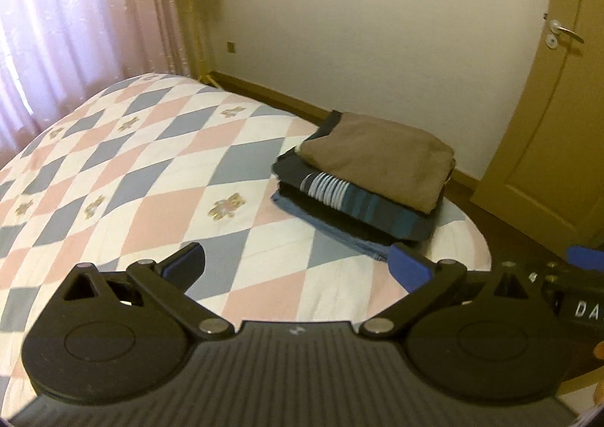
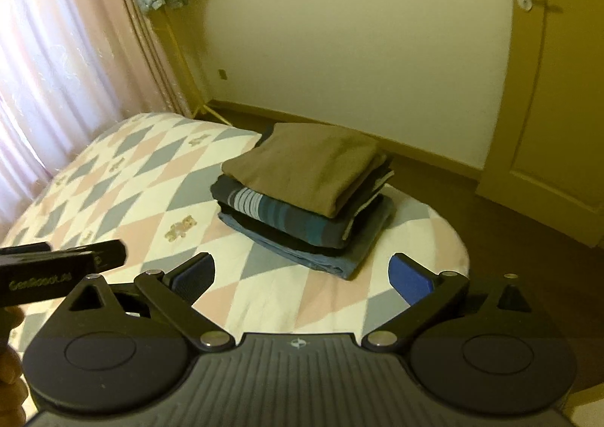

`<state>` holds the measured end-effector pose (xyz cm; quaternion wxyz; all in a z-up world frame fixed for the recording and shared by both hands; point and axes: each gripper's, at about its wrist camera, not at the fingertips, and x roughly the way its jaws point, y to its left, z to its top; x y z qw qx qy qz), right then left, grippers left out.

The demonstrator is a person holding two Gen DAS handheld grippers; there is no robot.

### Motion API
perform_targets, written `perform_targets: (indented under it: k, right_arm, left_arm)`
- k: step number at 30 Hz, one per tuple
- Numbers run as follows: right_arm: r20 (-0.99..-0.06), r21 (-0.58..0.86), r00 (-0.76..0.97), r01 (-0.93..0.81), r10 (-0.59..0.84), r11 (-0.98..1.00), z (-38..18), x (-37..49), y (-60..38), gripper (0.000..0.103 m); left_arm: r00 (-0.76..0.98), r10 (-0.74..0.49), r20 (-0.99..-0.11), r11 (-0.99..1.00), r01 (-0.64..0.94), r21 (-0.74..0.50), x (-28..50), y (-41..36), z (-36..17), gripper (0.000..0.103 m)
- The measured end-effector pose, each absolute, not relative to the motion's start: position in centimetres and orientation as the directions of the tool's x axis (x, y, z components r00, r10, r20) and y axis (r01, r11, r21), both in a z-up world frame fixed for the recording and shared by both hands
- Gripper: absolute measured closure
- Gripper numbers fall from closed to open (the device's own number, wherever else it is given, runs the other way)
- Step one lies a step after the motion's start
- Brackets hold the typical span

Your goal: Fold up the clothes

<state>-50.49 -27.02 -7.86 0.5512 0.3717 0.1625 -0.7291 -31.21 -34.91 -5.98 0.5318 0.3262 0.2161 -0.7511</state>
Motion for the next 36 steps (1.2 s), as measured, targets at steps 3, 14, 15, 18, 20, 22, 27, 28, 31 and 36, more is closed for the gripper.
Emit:
perform_targets:
  k: [3, 14, 15, 18, 20, 22, 27, 28, 31, 36]
  right_arm:
    - [-0.721, 0.113, -0.167, 0.929, -0.672, -0.352, -6.9, -49.0, -26.3, 0.000]
    - [-0.700, 0.203, -0.157, 0.891, -0.697, -0.405, -5.6, -48.2, -24.4, 0.000]
    - [-0.705, 0.213, -0.149, 0.888, -0.694, -0.407, -5.7, -48.3, -24.4, 0.000]
    - [-0.726, 0.233, -0.128, 0.879, -0.676, -0.416, -6.2, -48.7, -24.6, 0.000]
    - [-0.750, 0.224, -0.119, 0.880, -0.651, -0.419, -6.7, -48.9, -25.1, 0.000]
    - [-0.764, 0.205, -0.127, 0.882, -0.633, -0.424, -7.2, -49.1, -25.6, 0.000]
    - [-0.790, 0.180, -0.126, 0.888, -0.600, -0.423, -8.6, -49.7, -26.9, 0.000]
    - [-0.794, 0.179, -0.123, 0.888, -0.595, -0.423, -8.8, -49.9, -27.3, 0.000]
    - [-0.802, 0.169, -0.119, 0.894, -0.585, -0.414, -9.1, -50.3, -28.3, 0.000]
    - [-0.814, 0.148, -0.121, 0.903, -0.569, -0.404, -9.7, -51.3, -30.3, 0.000]
  left_arm:
    - [-0.176, -0.700, -0.692, -0.300, 0.952, 0.061, -30.1, -33.3, -5.2, 0.001]
    - [-0.162, -0.667, -0.728, -0.318, 0.945, 0.081, -28.8, -30.3, -3.9, 0.001]
    - [-0.163, -0.659, -0.735, -0.325, 0.942, 0.082, -29.0, -30.3, -4.1, 0.001]
    - [-0.158, -0.638, -0.753, -0.333, 0.939, 0.085, -29.6, -30.6, -5.0, 0.001]
    - [-0.156, -0.617, -0.771, -0.334, 0.940, 0.077, -30.0, -31.2, -5.7, 0.001]
    - [-0.154, -0.603, -0.782, -0.333, 0.940, 0.071, -30.4, -31.8, -6.3, 0.001]
    - [-0.127, -0.588, -0.798, -0.328, 0.940, 0.092, -31.5, -33.7, -7.3, 0.001]
    - [-0.121, -0.589, -0.799, -0.325, 0.941, 0.097, -31.8, -34.2, -7.5, 0.001]
    - [-0.118, -0.583, -0.804, -0.321, 0.942, 0.094, -32.5, -35.7, -7.7, 0.001]
    - [-0.131, -0.560, -0.818, -0.337, 0.938, 0.081, -34.1, -38.1, -8.4, 0.001]
